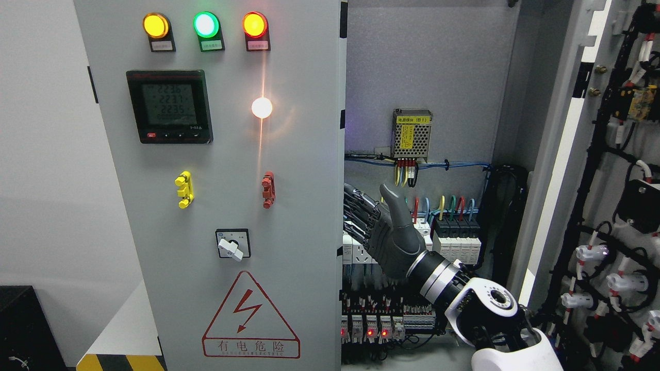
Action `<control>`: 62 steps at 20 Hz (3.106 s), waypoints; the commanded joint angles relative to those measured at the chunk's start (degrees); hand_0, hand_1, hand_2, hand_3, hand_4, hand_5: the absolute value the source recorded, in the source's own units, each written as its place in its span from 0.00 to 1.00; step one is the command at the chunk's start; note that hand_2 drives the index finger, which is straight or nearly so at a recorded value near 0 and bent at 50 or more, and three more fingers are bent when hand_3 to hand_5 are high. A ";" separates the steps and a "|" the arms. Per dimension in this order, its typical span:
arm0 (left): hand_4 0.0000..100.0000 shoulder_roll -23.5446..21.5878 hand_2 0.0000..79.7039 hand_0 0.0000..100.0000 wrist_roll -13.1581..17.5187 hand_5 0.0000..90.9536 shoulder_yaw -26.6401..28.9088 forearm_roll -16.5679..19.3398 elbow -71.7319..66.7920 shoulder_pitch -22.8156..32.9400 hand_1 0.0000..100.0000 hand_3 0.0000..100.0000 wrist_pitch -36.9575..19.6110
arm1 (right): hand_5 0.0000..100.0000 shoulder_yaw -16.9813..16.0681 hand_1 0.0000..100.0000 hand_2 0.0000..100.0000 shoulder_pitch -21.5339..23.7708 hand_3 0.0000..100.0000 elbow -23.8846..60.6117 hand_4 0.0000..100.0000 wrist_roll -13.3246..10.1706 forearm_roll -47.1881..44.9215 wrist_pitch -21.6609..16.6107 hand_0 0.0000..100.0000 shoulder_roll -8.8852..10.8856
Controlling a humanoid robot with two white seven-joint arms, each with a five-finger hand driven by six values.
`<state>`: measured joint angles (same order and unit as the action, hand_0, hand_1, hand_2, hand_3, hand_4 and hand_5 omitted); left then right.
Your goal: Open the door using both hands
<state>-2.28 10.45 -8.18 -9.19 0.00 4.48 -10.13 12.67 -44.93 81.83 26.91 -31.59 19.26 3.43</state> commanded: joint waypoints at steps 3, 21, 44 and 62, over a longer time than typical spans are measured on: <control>0.00 0.17 0.00 0.00 0.01 0.00 -0.08 0.05 1.14 0.00 0.00 0.00 -0.07 | 0.00 0.07 0.00 0.00 -0.86 0.00 -2.20 0.00 0.51 -0.23 -0.01 0.00 -0.01; 0.00 0.34 0.00 0.00 0.01 0.00 -0.08 0.05 1.23 0.26 0.00 0.00 -0.07 | 0.00 -0.37 0.00 0.00 -0.86 0.00 -2.29 0.00 4.91 -0.23 0.08 0.00 -0.01; 0.00 0.34 0.00 0.00 0.01 0.00 -0.08 0.05 1.23 0.35 0.00 0.00 -0.07 | 0.00 -0.28 0.00 0.00 -0.77 0.00 -1.76 0.00 6.40 -0.31 0.17 0.00 -0.01; 0.00 0.34 0.00 0.00 0.01 0.00 -0.08 0.05 1.14 -0.09 0.00 0.00 -0.07 | 0.00 -0.28 0.00 0.00 -0.24 0.00 -1.68 0.00 8.78 -0.31 1.14 0.00 -0.09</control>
<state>-0.01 10.50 -8.23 -9.14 0.00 4.47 -10.37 14.23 -45.44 80.06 35.80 -31.83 20.32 3.40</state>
